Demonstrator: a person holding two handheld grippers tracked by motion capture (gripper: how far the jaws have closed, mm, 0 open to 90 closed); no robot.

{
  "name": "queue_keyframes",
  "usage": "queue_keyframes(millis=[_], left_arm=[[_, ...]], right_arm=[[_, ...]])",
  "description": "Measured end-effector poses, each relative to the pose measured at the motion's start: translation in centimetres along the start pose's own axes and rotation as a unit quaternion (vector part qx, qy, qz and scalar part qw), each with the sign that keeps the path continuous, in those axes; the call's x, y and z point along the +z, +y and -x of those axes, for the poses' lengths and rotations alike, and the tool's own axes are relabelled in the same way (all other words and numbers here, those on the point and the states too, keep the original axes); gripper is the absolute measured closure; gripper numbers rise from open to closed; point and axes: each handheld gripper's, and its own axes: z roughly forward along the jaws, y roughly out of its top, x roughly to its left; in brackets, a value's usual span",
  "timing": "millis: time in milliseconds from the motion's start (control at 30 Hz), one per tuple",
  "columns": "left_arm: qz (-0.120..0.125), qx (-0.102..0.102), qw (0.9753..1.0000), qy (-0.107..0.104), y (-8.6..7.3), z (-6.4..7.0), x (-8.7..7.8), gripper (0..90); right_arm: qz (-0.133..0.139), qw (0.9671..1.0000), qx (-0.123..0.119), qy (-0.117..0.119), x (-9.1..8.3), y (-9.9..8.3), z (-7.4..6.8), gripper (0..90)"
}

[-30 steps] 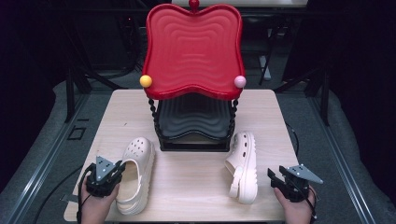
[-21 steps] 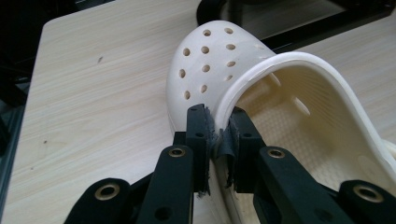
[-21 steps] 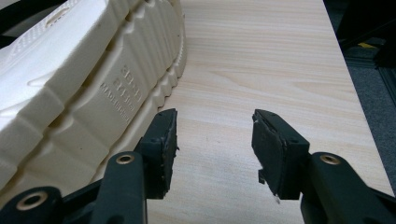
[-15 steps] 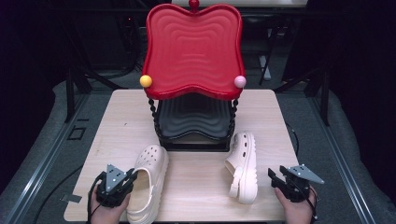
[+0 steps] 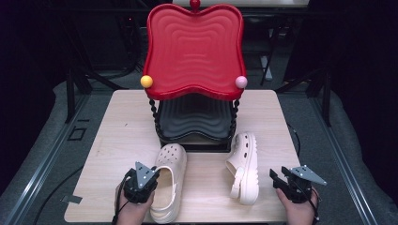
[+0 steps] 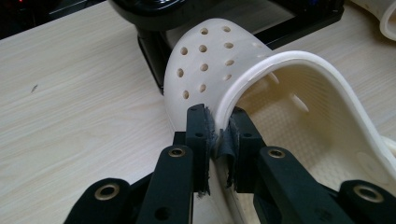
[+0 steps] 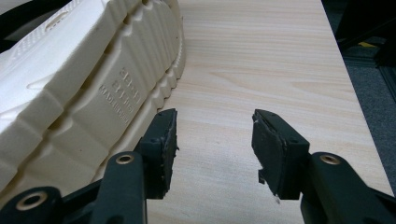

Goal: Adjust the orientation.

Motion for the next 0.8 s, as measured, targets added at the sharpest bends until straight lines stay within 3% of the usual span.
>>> queue_keyframes(millis=[267, 467, 600, 667, 800], left_arm=[[0.002, -0.013, 0.9999, 0.0, 0.0, 1.2, 1.0, 80.8], [0.009, -0.008, 0.9999, 0.001, 0.0, 2.0, 1.3, 78.8], [0.012, -0.014, 0.9998, -0.009, 0.0, 1.9, 1.2, 76.7], [0.014, -0.017, 0.9992, -0.032, 0.1, 1.7, 1.1, 72.5], [0.019, -0.02, 0.9986, -0.046, 0.2, 1.5, 0.8, 68.1]], right_arm=[[0.001, 1.0, 0.0, 0.001, 0.0, 0.0, 0.0, 50.2], [0.002, 1.0, -0.001, 0.002, 0.0, 0.1, -0.1, 50.2], [0.001, 1.0, -0.001, 0.001, 0.0, 0.1, -0.1, 50.3], [0.002, 1.0, -0.004, 0.001, 0.0, 0.1, -0.1, 50.2], [0.008, 0.9999, -0.01, -0.001, -0.2, 0.2, -0.4, 50.2]])
